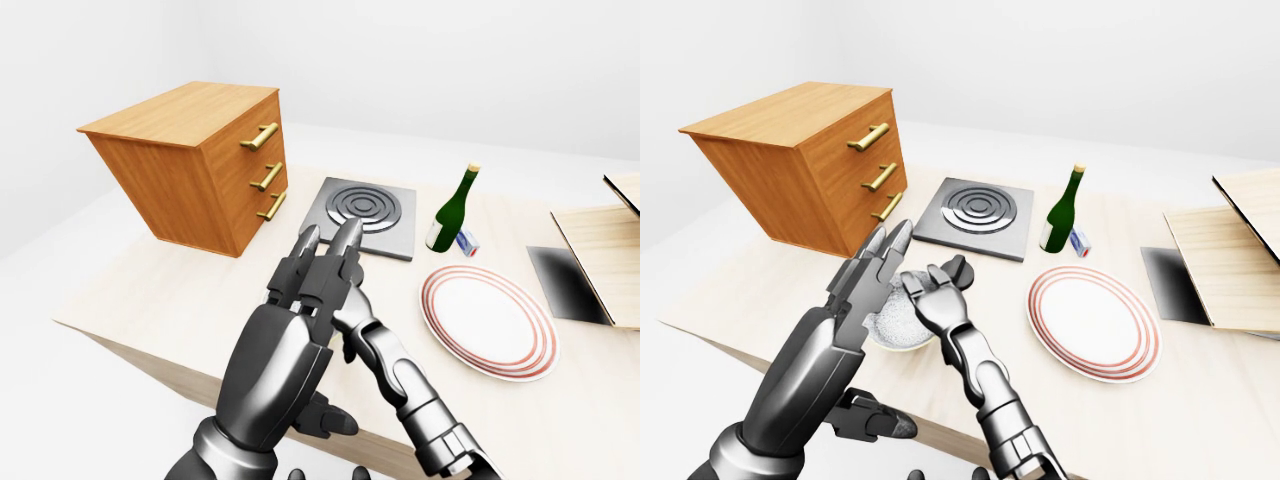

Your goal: Pick up the akita bowl and put it on the plate.

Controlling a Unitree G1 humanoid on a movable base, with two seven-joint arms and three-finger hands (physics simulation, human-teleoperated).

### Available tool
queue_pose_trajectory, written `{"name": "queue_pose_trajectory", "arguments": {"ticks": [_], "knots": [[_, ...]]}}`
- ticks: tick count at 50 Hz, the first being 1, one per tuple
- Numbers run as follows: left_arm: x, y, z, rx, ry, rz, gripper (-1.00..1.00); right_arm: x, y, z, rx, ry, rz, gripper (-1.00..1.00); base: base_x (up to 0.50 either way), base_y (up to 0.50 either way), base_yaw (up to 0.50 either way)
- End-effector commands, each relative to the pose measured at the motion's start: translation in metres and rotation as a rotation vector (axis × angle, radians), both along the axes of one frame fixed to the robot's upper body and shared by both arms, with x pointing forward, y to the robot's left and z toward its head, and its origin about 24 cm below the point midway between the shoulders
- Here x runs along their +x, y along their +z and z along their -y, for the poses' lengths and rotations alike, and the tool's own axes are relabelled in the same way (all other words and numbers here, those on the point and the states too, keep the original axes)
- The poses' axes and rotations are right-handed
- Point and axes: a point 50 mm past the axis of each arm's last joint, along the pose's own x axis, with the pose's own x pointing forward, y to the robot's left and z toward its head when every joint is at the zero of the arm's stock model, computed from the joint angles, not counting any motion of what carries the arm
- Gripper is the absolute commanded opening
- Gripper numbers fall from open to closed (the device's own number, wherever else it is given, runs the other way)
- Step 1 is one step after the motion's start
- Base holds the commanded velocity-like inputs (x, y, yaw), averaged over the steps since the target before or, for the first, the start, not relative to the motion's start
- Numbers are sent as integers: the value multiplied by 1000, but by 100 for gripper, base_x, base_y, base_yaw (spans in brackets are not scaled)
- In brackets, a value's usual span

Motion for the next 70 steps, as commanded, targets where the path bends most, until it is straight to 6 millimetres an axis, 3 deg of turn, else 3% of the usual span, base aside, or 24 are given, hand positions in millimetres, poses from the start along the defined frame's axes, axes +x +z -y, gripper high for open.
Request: {"name": "queue_pose_trajectory", "arguments": {"ticks": [1, 4, 8, 26, 32, 37, 40, 47, 52, 56, 61, 64, 70], "knots": [[0, 0, 0, -4, -1, -1, 100, -7, -11, -14, -5, 23, 117, -53, 0, 0, 0], [0, 0, -1, -7, -2, 1, 100, -6, -5, -20, 29, 28, 151, -100, 0, 0, 0], [0, 0, 0, -6, -5, 3, 100, -7, -1, -29, 66, 39, 149, -100, 0, 0, 0], [1, 2, -1, 5, 6, 18, 100, -9, 25, -18, 204, 29, 33, -100, 0, 0, 0], [3, 3, -3, 10, 18, 25, 100, -16, 55, -9, 333, 72, -22, -100, 0, 0, 0], [1, 0, -3, -9, 4, 5, 100, -17, 103, 1, 448, 189, -22, -100, 0, 0, 0], [1, 0, -3, -9, 7, 2, 100, -15, 122, 7, 477, 234, -2, -100, 0, 0, 0], [2, 0, -5, -7, 17, 5, 100, -22, 156, 55, 557, 269, 84, -100, 0, 0, 0], [2, 0, -5, -6, 18, 10, 100, -38, 165, 78, 615, 282, 131, -100, 0, 0, 0], [1, -1, -4, -17, 4, -4, 100, -52, 166, 115, 657, 229, 142, -100, 0, 0, 0], [1, -1, -4, -18, 5, -4, 100, -67, 178, 137, 702, 228, 197, -100, 0, 0, 0], [1, -1, -4, -19, 4, -4, 100, -74, 179, 151, 739, 198, 209, -100, 0, 0, 0], [1, -2, -6, -25, 6, -8, 100, -81, 162, 185, 828, 64, 164, -100, 0, 0, 0]]}}
